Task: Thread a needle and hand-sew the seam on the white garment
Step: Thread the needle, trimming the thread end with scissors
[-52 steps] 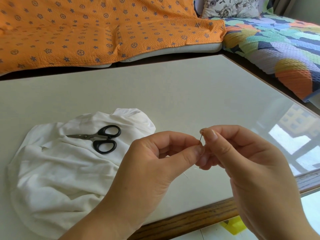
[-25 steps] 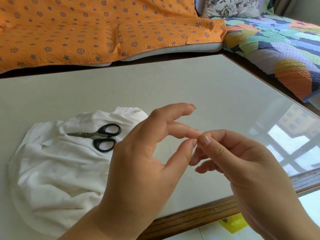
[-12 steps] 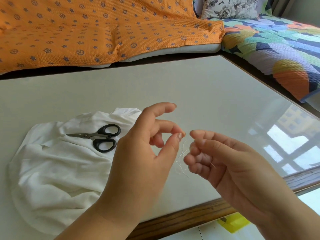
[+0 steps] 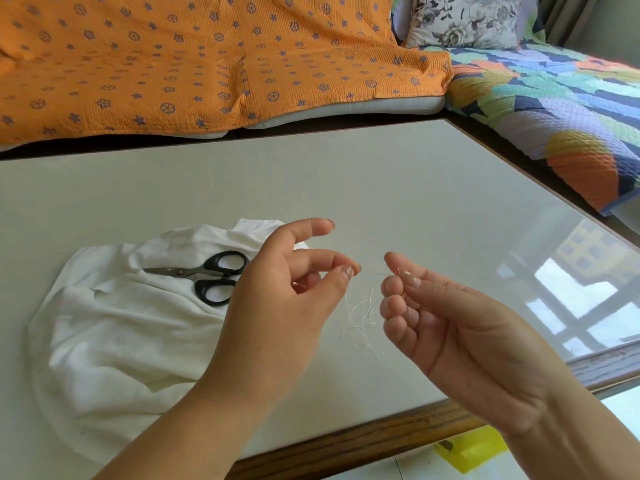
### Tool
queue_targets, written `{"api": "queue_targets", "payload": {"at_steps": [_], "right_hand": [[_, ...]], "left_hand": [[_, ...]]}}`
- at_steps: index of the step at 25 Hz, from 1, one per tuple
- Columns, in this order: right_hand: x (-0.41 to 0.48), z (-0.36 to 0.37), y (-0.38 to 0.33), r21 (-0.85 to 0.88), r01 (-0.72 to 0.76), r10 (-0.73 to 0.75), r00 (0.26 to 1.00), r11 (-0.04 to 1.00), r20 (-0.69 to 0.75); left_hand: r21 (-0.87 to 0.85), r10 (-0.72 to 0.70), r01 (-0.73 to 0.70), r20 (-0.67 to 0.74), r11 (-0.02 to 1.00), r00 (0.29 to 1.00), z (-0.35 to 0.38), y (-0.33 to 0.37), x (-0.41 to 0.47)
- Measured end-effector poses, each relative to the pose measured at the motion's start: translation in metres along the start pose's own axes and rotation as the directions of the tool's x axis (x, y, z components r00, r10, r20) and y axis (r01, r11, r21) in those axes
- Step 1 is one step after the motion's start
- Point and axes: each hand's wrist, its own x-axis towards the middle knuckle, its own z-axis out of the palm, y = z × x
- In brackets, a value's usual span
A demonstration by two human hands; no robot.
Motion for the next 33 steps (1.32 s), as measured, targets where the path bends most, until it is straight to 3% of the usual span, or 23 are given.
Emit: {"api": "queue_targets", "payload": {"at_steps": [3,8,10,12,16,23,28,33], "right_hand": [[-0.001,0.004,0.0,-0.093,0.036,-0.042,0.998,0.995,-0.055],[-0.002,0.009,0.005,-0.282,0.219,-0.266,0.954,0.934,-0.139],[-0.003,0.011,0.006,-0.363,0.292,-0.362,0.921,0.885,-0.142],[-0.004,0.013,0.007,-0.434,0.338,-0.433,0.89,0.835,-0.141],[-0.009,0.019,0.013,-0.481,0.407,-0.525,0.84,0.777,-0.137],[-0.01,0.025,0.025,-0.506,0.458,-0.609,0.773,0.73,-0.179],[0.0,0.02,0.025,-0.486,0.413,-0.565,0.796,0.77,-0.218],[0.013,-0.003,0.002,-0.514,0.347,-0.534,0.799,0.784,-0.277]], "left_hand": [[-0.038,-0.028,0.028,0.0,0.999,1.0,-0.001,-0.001,0.0],[-0.001,0.035,-0.036,-0.159,0.999,0.987,0.005,-0.007,-0.011],[0.087,0.068,-0.06,-0.099,0.994,0.993,0.013,-0.002,-0.021],[0.095,0.015,-0.014,-0.016,0.995,1.0,0.02,0.001,-0.024],[-0.141,-0.12,0.129,0.067,0.982,0.99,0.023,-0.002,-0.017],[-0.283,-0.167,0.185,0.086,0.941,0.982,0.024,0.001,-0.017],[-0.327,-0.204,0.214,0.066,0.92,0.977,0.024,-0.002,-0.011],[-0.062,-0.231,0.226,-0.079,0.972,0.97,-0.001,-0.023,0.011]]}}
